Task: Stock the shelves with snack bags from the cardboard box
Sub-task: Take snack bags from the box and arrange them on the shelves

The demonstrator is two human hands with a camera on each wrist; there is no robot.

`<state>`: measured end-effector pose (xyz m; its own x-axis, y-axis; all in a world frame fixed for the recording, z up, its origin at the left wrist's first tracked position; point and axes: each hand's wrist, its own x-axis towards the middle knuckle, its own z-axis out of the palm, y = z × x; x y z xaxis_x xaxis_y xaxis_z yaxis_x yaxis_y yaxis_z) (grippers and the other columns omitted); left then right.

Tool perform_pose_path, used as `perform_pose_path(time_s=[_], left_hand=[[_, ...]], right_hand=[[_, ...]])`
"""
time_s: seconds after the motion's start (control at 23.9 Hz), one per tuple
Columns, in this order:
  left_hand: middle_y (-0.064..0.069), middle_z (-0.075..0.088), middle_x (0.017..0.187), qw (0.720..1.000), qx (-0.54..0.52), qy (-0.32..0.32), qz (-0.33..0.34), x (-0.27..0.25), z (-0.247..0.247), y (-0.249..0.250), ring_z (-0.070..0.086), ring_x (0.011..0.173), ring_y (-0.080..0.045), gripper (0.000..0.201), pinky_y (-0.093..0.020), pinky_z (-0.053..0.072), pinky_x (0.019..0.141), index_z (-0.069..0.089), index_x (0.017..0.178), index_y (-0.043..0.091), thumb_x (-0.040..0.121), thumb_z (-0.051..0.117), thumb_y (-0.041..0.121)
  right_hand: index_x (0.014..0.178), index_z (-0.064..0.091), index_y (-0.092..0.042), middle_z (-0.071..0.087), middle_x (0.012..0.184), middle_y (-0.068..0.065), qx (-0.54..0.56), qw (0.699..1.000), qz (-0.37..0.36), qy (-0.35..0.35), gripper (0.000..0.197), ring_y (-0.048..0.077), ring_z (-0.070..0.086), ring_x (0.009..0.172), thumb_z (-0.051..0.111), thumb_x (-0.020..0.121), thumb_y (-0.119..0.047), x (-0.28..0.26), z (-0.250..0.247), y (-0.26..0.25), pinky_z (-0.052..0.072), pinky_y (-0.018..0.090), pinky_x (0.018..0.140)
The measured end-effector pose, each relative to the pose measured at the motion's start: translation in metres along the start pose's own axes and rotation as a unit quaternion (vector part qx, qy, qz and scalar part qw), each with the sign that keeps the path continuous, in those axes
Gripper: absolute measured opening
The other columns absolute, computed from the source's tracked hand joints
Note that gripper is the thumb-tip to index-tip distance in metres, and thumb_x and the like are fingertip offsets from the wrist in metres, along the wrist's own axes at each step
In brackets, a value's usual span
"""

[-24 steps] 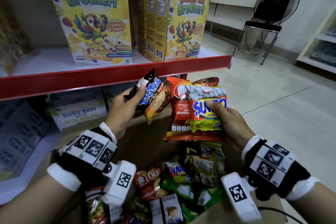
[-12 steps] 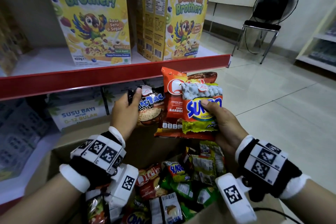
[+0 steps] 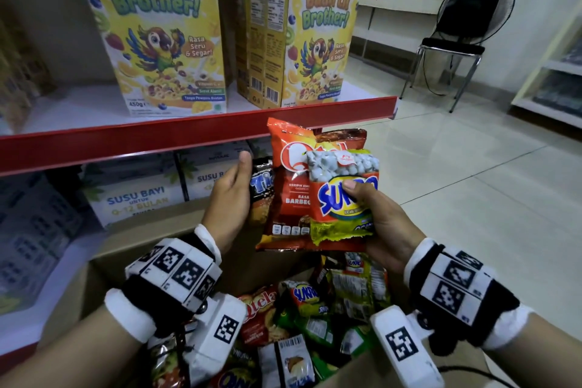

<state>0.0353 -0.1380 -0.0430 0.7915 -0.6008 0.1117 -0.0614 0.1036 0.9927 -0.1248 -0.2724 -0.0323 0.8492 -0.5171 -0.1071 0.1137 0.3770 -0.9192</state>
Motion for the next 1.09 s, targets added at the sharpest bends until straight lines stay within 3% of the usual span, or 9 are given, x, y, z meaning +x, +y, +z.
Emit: perform_pose_path(time_s=[0.08,0.17,0.25,0.38,0.5,0.63,0.84,1.0,1.09], left_hand=[[-0.006,0.075,0.094,0.999,-0.021,0.030,-0.036,0.002,-0.001,0.004,0.072,0.089,-0.017,0.060,-0.035,0.054,0.083,0.066,0.104,0.018,0.092,0.028,0.063],[-0.005,0.075,0.101,0.997,-0.057,-0.018,-0.048,0.004,-0.004,0.009,0.071,0.094,-0.015,0.058,-0.033,0.054,0.083,0.063,0.112,0.022,0.090,0.030,0.065],[0.001,0.071,0.113,0.994,-0.070,-0.082,-0.026,0.003,-0.004,0.015,0.068,0.103,-0.014,0.061,-0.037,0.052,0.091,0.056,0.124,0.026,0.082,0.042,0.068],[0.003,0.068,0.118,0.995,-0.054,-0.080,0.004,0.009,-0.007,0.014,0.065,0.109,-0.018,0.061,-0.046,0.049,0.097,0.055,0.126,0.029,0.075,0.060,0.060],[0.000,0.066,0.123,0.997,-0.053,-0.052,0.014,0.017,-0.004,0.018,0.062,0.114,-0.020,0.043,-0.048,0.046,0.100,0.052,0.130,0.025,0.090,0.052,0.043],[-0.002,0.064,0.125,0.994,-0.096,-0.040,-0.018,0.028,-0.007,0.039,0.063,0.112,-0.022,0.036,-0.041,0.053,0.092,0.048,0.132,0.027,0.096,0.047,0.034],[0.010,0.067,0.118,0.992,-0.094,-0.052,-0.069,0.037,-0.008,0.109,0.065,0.107,-0.011,0.032,-0.029,0.056,0.085,0.052,0.118,0.041,0.086,0.051,0.047],[0.009,0.065,0.124,0.984,-0.131,-0.050,-0.108,0.032,0.010,0.180,0.062,0.114,-0.015,0.056,-0.036,0.052,0.093,0.051,0.128,0.038,0.076,0.060,0.057],[0.006,0.060,0.131,0.972,-0.173,-0.034,-0.153,0.027,0.023,0.260,0.057,0.122,-0.020,0.060,-0.046,0.043,0.103,0.053,0.128,0.037,0.073,0.068,0.056]], right_hand=[[0.107,0.066,-0.007,0.074,0.092,0.016,-0.005,1.000,-0.001,0.001,0.047,0.024,0.073,0.076,0.072,0.067,-0.031,-0.001,0.002,0.001,0.057,0.032,0.062],[0.107,0.065,-0.007,0.075,0.090,0.014,-0.007,1.000,-0.014,0.009,0.048,0.023,0.073,0.074,0.072,0.066,-0.031,0.000,0.005,0.000,0.057,0.032,0.061],[0.108,0.065,-0.007,0.075,0.088,0.013,-0.008,0.999,-0.041,0.016,0.048,0.023,0.073,0.074,0.071,0.067,-0.031,0.002,0.006,-0.005,0.057,0.031,0.060],[0.103,0.067,-0.008,0.075,0.086,0.012,-0.021,0.997,-0.072,0.017,0.041,0.022,0.073,0.072,0.071,0.069,-0.030,0.011,0.011,-0.010,0.057,0.030,0.057],[0.100,0.067,-0.010,0.075,0.084,0.010,-0.046,0.994,-0.098,0.023,0.038,0.020,0.073,0.072,0.077,0.068,-0.027,0.022,0.016,-0.013,0.056,0.028,0.057],[0.102,0.067,-0.011,0.075,0.087,0.010,-0.047,0.995,-0.077,0.036,0.039,0.023,0.073,0.076,0.073,0.070,-0.031,0.034,0.031,-0.026,0.057,0.030,0.060],[0.096,0.072,-0.014,0.074,0.092,0.015,-0.056,0.997,-0.009,0.050,0.045,0.032,0.072,0.084,0.076,0.060,-0.041,0.031,0.057,-0.094,0.056,0.045,0.073],[0.086,0.074,-0.016,0.075,0.085,0.011,-0.077,0.996,0.017,0.052,0.031,0.023,0.073,0.074,0.074,0.063,-0.037,0.007,0.072,-0.176,0.056,0.029,0.059],[0.086,0.073,-0.016,0.075,0.083,0.011,-0.096,0.994,0.027,0.048,0.043,0.023,0.073,0.073,0.080,0.055,-0.044,-0.014,0.093,-0.266,0.056,0.030,0.059]])
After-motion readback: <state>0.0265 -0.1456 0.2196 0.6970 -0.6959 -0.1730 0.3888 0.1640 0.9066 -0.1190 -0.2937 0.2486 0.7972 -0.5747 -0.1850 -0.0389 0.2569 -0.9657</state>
